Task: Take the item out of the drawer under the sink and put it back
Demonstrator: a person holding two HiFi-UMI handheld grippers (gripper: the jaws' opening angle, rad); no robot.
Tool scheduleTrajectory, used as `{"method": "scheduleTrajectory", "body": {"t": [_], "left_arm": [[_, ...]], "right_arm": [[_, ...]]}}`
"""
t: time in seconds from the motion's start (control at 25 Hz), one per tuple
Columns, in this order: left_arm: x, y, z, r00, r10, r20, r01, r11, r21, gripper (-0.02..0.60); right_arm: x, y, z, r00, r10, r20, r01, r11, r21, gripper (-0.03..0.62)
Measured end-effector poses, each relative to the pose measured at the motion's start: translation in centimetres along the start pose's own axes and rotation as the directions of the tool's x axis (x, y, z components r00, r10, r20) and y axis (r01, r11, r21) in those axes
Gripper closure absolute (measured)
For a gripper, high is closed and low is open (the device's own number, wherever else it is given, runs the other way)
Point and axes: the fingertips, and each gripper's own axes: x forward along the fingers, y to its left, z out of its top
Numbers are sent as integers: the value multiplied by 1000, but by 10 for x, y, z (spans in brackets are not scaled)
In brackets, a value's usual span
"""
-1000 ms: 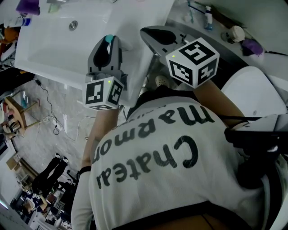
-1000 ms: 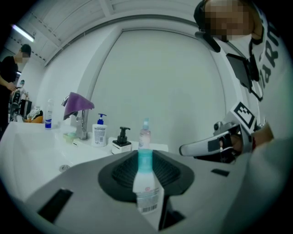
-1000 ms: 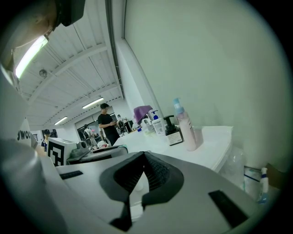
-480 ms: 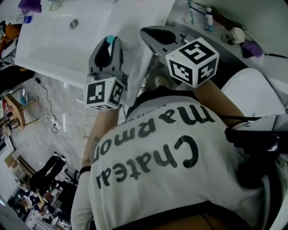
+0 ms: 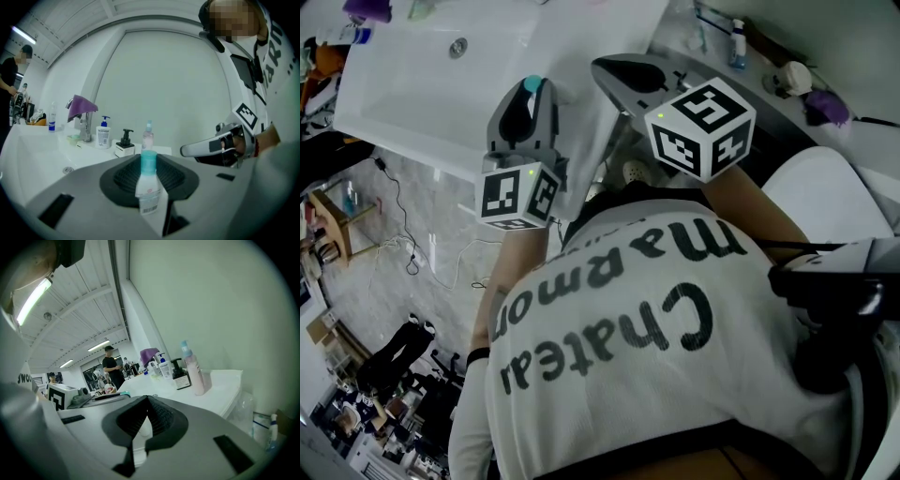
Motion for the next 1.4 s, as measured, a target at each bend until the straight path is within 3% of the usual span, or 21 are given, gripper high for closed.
{"method": "scheduleTrajectory", "body": {"t": [0.76,1.08,1.28,1.4], "left_arm": [[1,-2,-4,999,19,-43,-20,1000,-18,483],[7,-2,-9,996,19,-85,-17,1000,19,483],[9,-4,-12,994,27,-103,-17,994,104,483],[8,-4,-12,995,25,-100,-15,995,101,483]], "right_arm": [[6,5,1,999,32,-16,-32,999,-10,583],[6,3,-1,999,25,-28,-26,1000,-13,583],[6,2,-2,999,21,-31,-21,1000,-14,583],[6,2,-2,999,22,-32,-22,1000,-15,583]]}}
